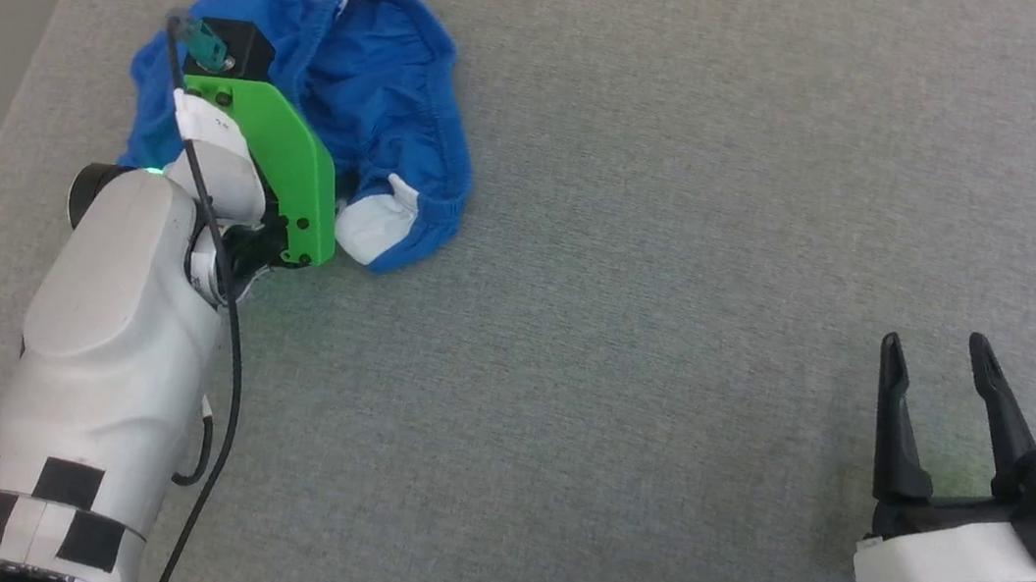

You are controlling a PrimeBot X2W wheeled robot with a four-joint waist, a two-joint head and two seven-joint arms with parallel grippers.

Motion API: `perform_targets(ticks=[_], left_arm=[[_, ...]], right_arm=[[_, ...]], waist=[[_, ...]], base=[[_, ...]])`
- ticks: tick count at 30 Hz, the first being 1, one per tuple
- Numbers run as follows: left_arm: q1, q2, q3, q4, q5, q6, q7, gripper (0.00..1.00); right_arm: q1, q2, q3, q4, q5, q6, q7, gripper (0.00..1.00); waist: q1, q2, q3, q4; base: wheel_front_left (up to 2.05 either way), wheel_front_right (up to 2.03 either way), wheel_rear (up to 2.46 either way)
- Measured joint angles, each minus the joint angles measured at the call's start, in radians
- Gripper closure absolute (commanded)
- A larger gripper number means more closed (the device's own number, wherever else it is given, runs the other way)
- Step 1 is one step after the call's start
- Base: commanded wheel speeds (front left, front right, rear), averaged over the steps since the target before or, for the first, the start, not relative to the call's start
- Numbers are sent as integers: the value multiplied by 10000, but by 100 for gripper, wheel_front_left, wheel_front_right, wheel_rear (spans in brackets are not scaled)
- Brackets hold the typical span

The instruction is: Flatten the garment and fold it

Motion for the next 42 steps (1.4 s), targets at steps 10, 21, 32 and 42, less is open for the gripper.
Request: perform_targets(ticks=[10, 21, 32, 42], left_arm=[[120, -430, -309, 391, 67, -420, -3336, 100], [-538, -1227, -2539, -698, -1001, -621, -3359, 100], [2996, -1423, -6113, -1680, -3751, -522, -1323, 0], [3589, -1442, -5338, -3252, -6207, 123, -1726, 0]], right_arm=[[36, -2, 197, 458, 155, 0, -29, 0], [458, 6, 610, 1085, 667, 0, -211, 0], [1154, -2, 268, 1381, 872, 0, -382, 0], [1408, -2, -36, 1436, 890, 0, -397, 0]], waist=[[-1, 0, -828, 85], [-2, 0, -2398, 8], [-2, 0, -2992, -1048], [-2, 0, -3345, -940]], base=[[0, 0, 0], [0, 0, 0], [0, 0, 0], [0, 0, 0]])
